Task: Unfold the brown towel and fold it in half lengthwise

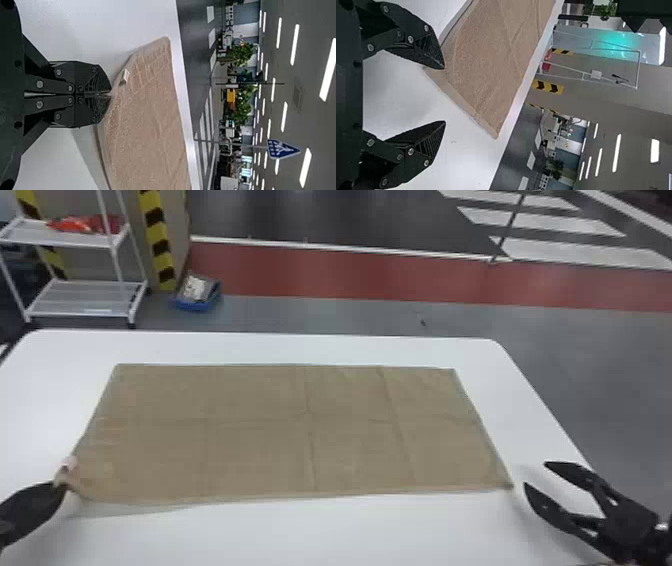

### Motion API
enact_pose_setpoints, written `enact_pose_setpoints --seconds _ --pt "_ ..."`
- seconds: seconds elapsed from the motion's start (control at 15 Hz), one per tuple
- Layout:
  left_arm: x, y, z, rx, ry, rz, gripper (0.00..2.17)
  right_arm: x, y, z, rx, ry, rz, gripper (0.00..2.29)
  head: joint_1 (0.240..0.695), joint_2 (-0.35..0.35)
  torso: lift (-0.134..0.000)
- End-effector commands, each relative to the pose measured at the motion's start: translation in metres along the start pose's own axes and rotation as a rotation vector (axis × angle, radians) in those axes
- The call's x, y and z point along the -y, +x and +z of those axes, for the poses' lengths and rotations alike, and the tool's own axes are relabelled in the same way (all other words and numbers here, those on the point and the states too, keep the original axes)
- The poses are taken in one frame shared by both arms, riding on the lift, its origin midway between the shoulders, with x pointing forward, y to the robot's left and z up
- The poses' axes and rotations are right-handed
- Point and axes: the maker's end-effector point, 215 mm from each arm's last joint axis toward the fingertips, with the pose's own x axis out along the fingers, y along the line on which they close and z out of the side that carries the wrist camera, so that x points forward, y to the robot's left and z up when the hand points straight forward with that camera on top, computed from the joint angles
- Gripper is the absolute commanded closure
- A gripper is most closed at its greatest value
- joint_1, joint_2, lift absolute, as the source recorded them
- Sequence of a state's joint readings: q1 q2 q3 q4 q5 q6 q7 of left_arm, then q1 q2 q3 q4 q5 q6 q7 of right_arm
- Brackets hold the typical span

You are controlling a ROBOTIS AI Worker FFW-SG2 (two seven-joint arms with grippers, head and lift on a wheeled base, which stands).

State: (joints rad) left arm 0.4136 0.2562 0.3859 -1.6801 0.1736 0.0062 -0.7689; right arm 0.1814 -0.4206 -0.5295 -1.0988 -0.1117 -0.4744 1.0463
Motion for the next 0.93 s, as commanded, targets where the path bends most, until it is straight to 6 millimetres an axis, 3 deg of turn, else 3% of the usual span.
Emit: enact_pose_setpoints --seconds 0.0,0.27,0.4,0.87 --pt "0.002 0.003 0.000 0.002 0.000 -0.004 1.35 -0.003 0.002 -0.006 0.002 0.024 0.008 0.46 0.695 -0.165 -0.125" --pt "0.002 0.003 0.001 0.007 0.003 -0.006 1.35 -0.008 0.006 -0.010 -0.003 0.016 0.021 0.47 0.695 -0.162 -0.125" --pt "0.002 0.003 0.002 0.008 0.005 -0.007 1.35 -0.007 0.008 -0.011 -0.013 0.008 0.023 0.59 0.695 -0.161 -0.125" --pt "0.003 0.004 0.001 0.003 0.002 -0.010 1.35 -0.014 0.018 -0.015 -0.031 0.003 0.044 0.59 0.695 -0.154 -0.125"
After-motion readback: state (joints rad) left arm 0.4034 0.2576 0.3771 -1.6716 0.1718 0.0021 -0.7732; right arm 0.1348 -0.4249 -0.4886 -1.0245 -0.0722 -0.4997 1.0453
